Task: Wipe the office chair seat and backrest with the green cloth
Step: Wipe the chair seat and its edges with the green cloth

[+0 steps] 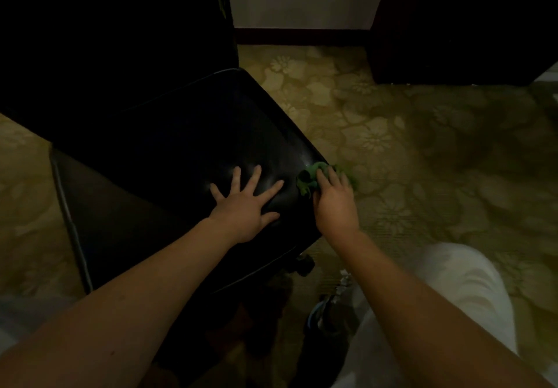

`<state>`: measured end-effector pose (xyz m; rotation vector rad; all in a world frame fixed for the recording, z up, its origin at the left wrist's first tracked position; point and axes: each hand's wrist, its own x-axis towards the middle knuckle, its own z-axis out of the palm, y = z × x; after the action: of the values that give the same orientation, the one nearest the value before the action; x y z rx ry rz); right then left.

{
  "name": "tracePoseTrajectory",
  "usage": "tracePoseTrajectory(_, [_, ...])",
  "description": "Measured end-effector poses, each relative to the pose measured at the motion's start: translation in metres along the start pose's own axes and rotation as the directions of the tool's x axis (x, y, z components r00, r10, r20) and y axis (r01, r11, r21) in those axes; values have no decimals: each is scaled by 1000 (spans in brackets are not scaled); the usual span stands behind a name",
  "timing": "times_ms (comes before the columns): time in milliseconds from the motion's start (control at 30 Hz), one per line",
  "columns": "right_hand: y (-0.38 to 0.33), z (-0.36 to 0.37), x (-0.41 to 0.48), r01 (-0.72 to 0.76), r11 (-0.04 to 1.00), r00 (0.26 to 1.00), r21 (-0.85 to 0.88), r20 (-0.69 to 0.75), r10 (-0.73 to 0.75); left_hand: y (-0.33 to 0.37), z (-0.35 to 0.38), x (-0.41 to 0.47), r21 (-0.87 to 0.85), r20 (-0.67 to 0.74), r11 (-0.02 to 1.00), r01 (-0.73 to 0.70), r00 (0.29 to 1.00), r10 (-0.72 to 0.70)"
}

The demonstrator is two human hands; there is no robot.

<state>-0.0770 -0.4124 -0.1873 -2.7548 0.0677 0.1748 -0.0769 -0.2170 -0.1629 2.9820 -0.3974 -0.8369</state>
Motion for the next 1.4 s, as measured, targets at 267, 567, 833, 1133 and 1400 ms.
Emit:
tracePoseTrajectory(267, [1,2,14,-99,989,992,112,-68,108,5,-6,7,-47,34,998,32,999,-30])
tracePoseTrajectory(567, [3,16,-13,-39,995,991,90,-121,50,8,-5,12,-29,21,997,66,998,-65])
tracePoseTrajectory(833, [8,11,3,120,984,992,130,-46,-115,21,-19,23,-62,77,989,137,988,-132])
tracePoseTrajectory(1133, [13,-9,41,114,942,993,316,-66,-98,28,-25,34,-88,71,979,183,982,-177])
tracePoseTrajectory(1400, [6,5,46,48,927,981,372,-193,27,34,-30,45,-144,61,962,231,972,-225])
